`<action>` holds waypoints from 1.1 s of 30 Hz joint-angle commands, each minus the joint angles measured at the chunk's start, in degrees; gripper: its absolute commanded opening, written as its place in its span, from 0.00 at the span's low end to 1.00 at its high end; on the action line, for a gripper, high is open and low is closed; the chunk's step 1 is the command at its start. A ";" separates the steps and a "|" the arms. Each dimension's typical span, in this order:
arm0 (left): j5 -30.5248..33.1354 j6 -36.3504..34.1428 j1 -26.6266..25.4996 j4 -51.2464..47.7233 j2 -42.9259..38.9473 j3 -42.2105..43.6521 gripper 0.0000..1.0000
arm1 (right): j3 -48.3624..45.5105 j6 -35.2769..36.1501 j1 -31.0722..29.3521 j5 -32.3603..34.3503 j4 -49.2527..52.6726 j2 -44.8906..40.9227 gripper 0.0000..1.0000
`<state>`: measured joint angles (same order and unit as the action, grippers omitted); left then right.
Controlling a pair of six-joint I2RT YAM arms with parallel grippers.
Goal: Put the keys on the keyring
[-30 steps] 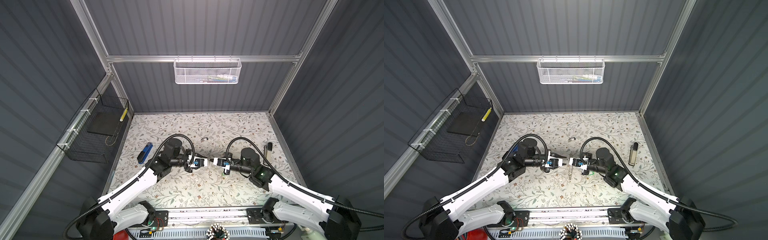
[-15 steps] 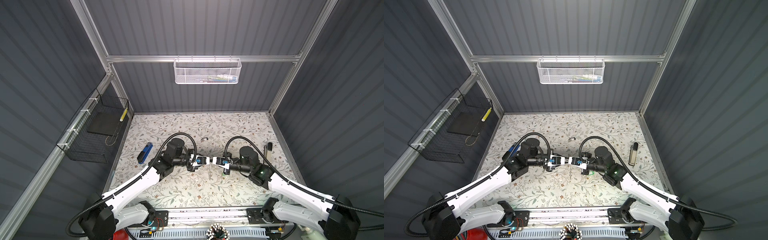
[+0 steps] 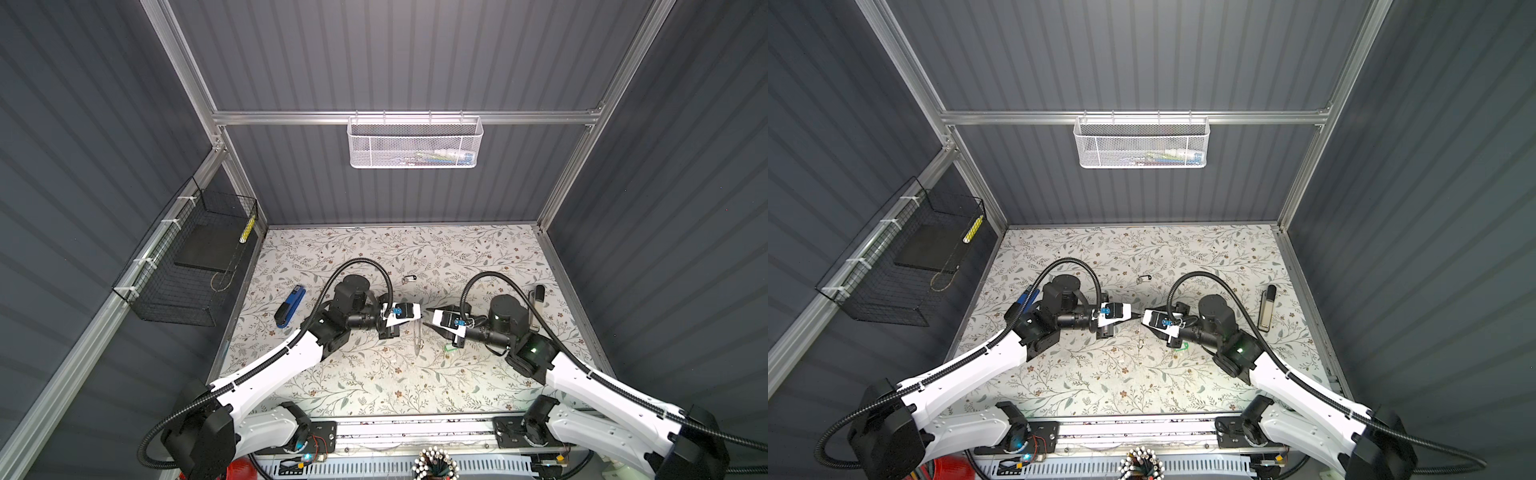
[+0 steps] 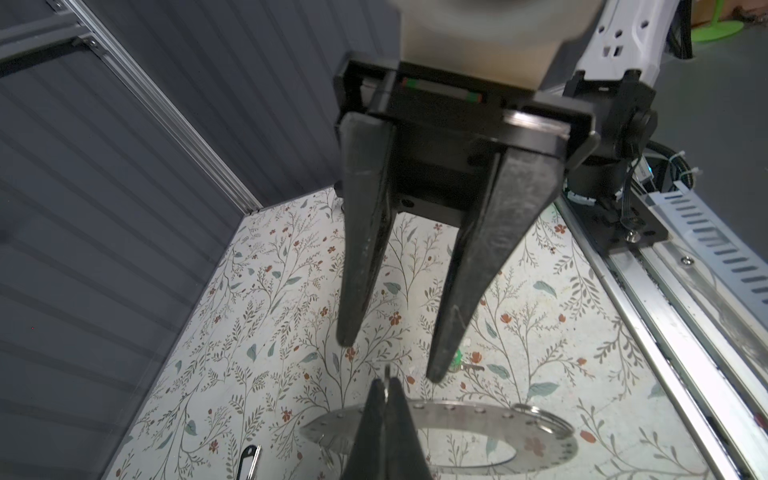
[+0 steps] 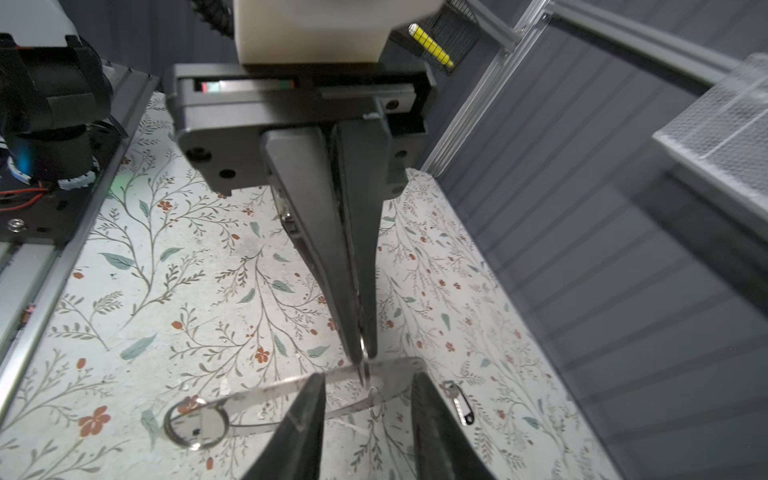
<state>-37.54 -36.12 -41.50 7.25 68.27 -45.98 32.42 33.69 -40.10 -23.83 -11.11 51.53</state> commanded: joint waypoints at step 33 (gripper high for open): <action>-13.21 41.50 3.80 55.27 9.31 6.89 0.00 | -2.64 -19.40 5.73 -14.36 -20.50 0.93 0.36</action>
<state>-49.60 3.38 -37.87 57.65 76.90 -39.24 28.14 15.49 -34.52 -36.07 -28.82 52.38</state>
